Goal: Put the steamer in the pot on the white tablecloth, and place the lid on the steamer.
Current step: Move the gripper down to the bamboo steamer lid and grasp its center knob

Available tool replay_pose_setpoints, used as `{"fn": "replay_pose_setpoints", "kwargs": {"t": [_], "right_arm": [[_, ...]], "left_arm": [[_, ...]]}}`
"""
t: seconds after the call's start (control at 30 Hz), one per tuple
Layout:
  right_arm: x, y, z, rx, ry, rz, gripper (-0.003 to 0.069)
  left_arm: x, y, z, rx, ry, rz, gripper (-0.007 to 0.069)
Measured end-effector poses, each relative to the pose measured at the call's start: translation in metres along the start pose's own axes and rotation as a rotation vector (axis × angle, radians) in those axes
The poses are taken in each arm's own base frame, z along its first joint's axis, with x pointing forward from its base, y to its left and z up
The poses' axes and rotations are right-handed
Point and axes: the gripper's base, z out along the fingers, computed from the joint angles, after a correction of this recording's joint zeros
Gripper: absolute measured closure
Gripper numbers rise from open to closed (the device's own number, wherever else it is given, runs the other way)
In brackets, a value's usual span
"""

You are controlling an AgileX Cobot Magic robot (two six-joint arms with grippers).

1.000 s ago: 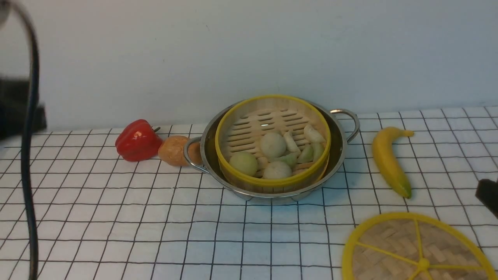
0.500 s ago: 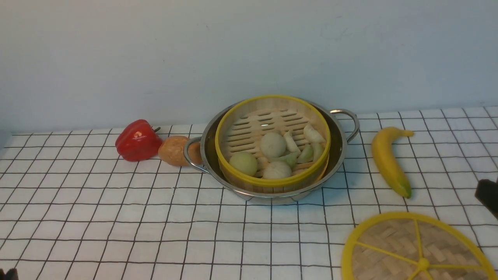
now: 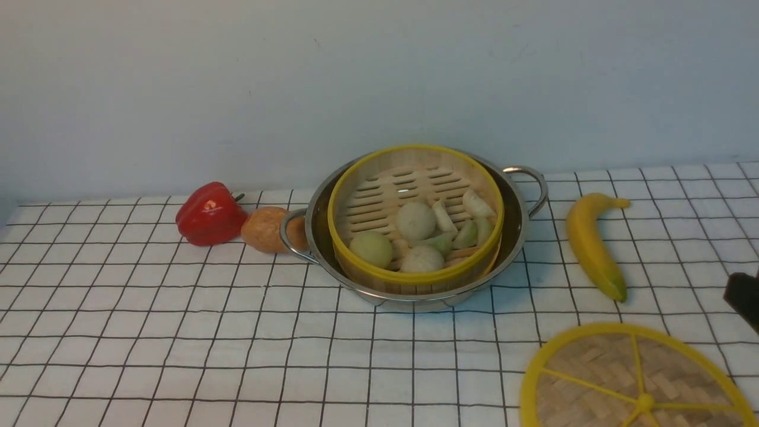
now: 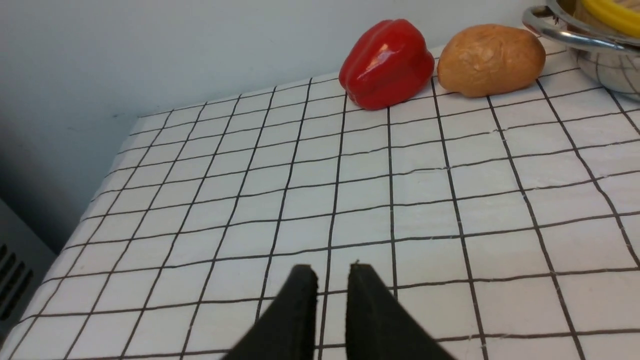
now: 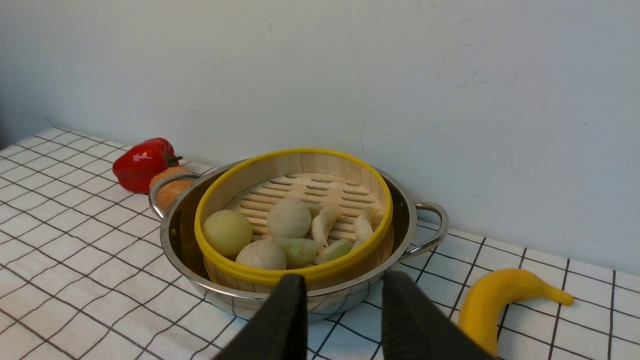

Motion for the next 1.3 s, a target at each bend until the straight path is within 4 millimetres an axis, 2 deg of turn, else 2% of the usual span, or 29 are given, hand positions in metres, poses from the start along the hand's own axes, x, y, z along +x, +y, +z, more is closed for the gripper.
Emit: {"fn": "replay_pose_setpoints", "kwargs": {"t": [0.4,0.97,1.13,1.3], "right_arm": [[0.000,0.000,0.000,0.000,0.000,0.004,0.0419],[0.000,0.000,0.000,-0.004,-0.005,0.004,0.0419],[-0.006,0.004,0.000,-0.046,-0.061,0.005,0.0419],[-0.011,0.008,-0.001,-0.095,-0.117,0.101,0.0419]], "left_arm": [[0.001,0.005,0.000,-0.061,0.006,-0.101,0.0518],[0.001,0.006,0.000,-0.064,0.004,-0.104,0.0494],[0.001,0.006,0.000,-0.064,0.004,-0.101,0.0487],[0.001,0.006,0.000,-0.064,0.004,-0.101,0.0475]]}}
